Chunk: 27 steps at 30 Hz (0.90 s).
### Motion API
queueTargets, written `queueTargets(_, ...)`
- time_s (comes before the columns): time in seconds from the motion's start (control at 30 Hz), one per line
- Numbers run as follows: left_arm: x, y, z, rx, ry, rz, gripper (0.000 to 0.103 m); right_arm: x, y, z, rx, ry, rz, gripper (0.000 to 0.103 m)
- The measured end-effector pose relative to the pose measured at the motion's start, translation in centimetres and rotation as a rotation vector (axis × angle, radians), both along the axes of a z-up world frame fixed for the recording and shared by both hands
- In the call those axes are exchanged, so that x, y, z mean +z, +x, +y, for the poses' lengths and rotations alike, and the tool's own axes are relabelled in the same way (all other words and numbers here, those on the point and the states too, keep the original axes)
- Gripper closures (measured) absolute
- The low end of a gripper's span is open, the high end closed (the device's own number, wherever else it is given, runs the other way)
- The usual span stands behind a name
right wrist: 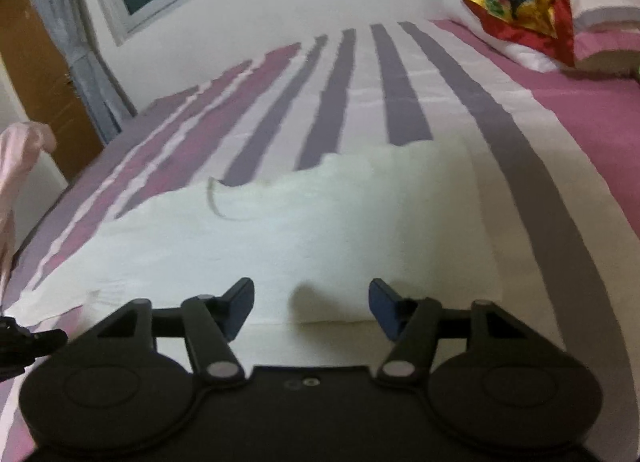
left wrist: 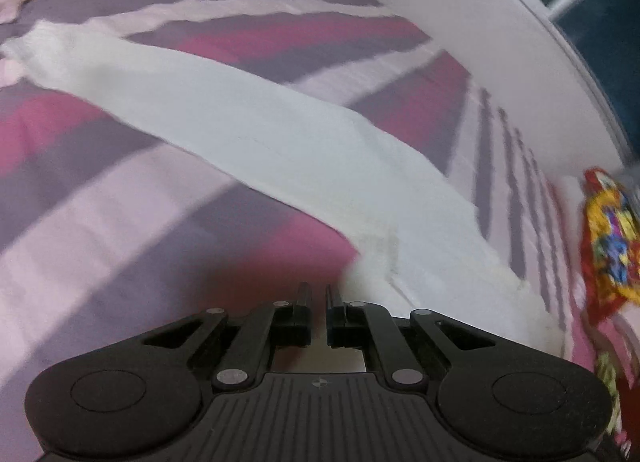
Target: Fold small clothes
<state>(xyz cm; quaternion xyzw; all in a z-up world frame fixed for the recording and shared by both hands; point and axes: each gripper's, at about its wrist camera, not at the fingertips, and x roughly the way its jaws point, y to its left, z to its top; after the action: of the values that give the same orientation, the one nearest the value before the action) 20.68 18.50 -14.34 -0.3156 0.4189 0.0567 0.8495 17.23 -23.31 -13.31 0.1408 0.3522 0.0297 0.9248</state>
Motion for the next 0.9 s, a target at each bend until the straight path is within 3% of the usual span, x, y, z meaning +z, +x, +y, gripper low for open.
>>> queueTargets(0.07, -0.1, -0.5, 2.0, 0.036, -0.030, -0.006, 0.097, 0.6, -0.6, 1.2, 0.023, -0.001, -0.007, 0.040)
queueTargets(0.1, 0.0, -0.8, 3.0, 0.053, -0.039, -0.010, 0.089, 0.9, -0.8, 1.8, 0.034, -0.007, -0.013, 0.040)
queueTargets(0.13, 0.1, -1.0, 3.7, 0.071, -0.040, -0.008, 0.056, 1.2, -1.1, 2.7, 0.051, -0.014, -0.017, 0.039)
queueTargets(0.17, 0.2, -1.4, 4.5, 0.103, -0.033, -0.007, 0.007, 1.4, -1.2, 3.6, 0.070, -0.017, -0.017, 0.039)
queueTargets(0.2, 0.6, -2.0, 5.3, 0.156, -0.009, -0.017, 0.000, 1.6, -1.4, 4.3, 0.086, -0.011, -0.014, 0.039)
queueTargets(0.27, 1.3, -3.3, 6.7, 0.220, 0.032, -0.100, 0.000, 1.7, -1.4, 5.9, 0.115, 0.003, -0.011, 0.039)
queueTargets(0.33, 1.4, -3.2, 7.9, 0.196, 0.024, -0.093, 0.000, 1.8, -1.4, 7.5, 0.147, -0.005, -0.009, 0.039)
queueTargets(0.63, -1.8, -2.9, 16.0, 0.380, -0.184, -0.076, 0.001, 2.1, 0.4, 14.8, 0.250, -0.039, -0.016, 0.039)
queueTargets(0.73, -3.3, -2.3, 18.6, 0.435, -0.276, -0.080, 0.024, 2.0, 2.2, 16.3, 0.254, -0.045, -0.016, 0.039)
queueTargets(0.8, -4.9, -2.1, 20.4, 0.490, -0.367, -0.078, 0.026, 2.1, 3.0, 17.2, 0.261, -0.039, -0.021, 0.039)
queueTargets(0.9, -6.5, -1.7, 22.1, 0.549, -0.426, -0.101, 0.029, 1.9, 3.8, 18.4, 0.280, -0.043, -0.025, 0.039)
